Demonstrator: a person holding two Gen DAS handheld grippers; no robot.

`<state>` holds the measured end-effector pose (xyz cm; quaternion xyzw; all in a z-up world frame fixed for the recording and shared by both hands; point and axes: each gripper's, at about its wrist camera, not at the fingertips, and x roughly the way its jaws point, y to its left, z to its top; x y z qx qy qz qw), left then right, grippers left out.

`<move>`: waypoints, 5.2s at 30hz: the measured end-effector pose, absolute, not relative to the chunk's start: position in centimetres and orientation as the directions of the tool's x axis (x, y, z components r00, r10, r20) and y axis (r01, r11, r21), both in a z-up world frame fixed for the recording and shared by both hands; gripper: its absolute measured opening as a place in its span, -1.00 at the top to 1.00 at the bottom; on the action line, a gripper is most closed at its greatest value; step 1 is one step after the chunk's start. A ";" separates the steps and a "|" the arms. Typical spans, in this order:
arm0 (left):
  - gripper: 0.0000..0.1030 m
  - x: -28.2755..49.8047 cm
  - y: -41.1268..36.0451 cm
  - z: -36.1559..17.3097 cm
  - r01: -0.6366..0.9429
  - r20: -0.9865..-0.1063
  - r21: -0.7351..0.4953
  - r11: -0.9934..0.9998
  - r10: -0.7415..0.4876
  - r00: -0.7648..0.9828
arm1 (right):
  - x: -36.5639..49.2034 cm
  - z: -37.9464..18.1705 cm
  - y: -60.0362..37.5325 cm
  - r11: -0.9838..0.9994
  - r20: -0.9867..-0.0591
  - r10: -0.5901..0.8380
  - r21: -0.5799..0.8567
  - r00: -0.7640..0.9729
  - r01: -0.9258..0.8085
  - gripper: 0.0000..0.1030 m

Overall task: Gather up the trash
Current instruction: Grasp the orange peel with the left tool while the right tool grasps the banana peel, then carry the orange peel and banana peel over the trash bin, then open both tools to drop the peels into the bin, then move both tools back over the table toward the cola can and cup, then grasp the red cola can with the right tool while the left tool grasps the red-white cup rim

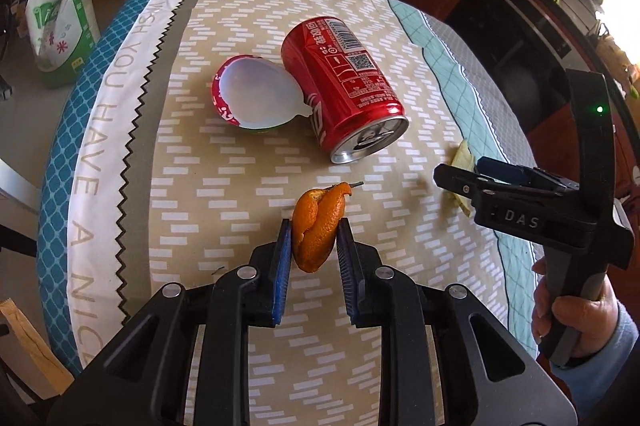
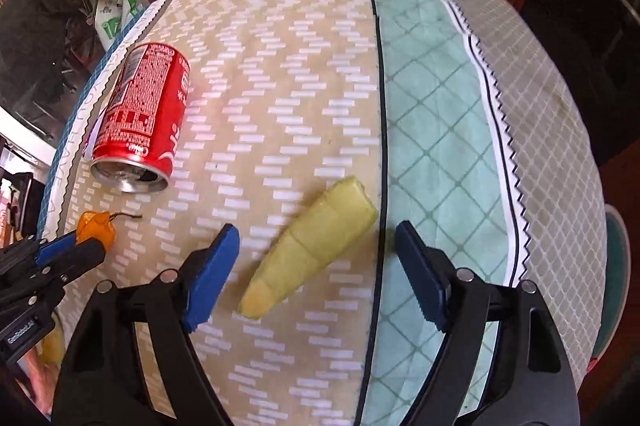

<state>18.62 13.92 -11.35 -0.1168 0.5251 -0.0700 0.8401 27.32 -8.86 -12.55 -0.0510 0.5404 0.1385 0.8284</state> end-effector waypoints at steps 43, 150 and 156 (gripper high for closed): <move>0.55 20.0 -16.9 -6.1 0.497 -0.875 -0.172 0.850 -0.364 0.319 | 19.6 -5.1 -37.7 0.980 -0.818 0.151 0.199 0.555 0.026 0.52; -0.86 19.8 21.1 -9.2 -0.125 -0.893 -0.133 0.983 -0.064 0.446 | 30.5 -6.2 -2.0 0.901 -0.931 0.276 0.164 0.238 -0.402 -0.78; -0.86 21.8 21.9 -9.7 -0.110 -0.898 -0.133 0.985 -0.073 0.435 | 32.8 -7.7 1.8 0.886 -0.935 0.295 0.189 0.200 -0.423 -0.78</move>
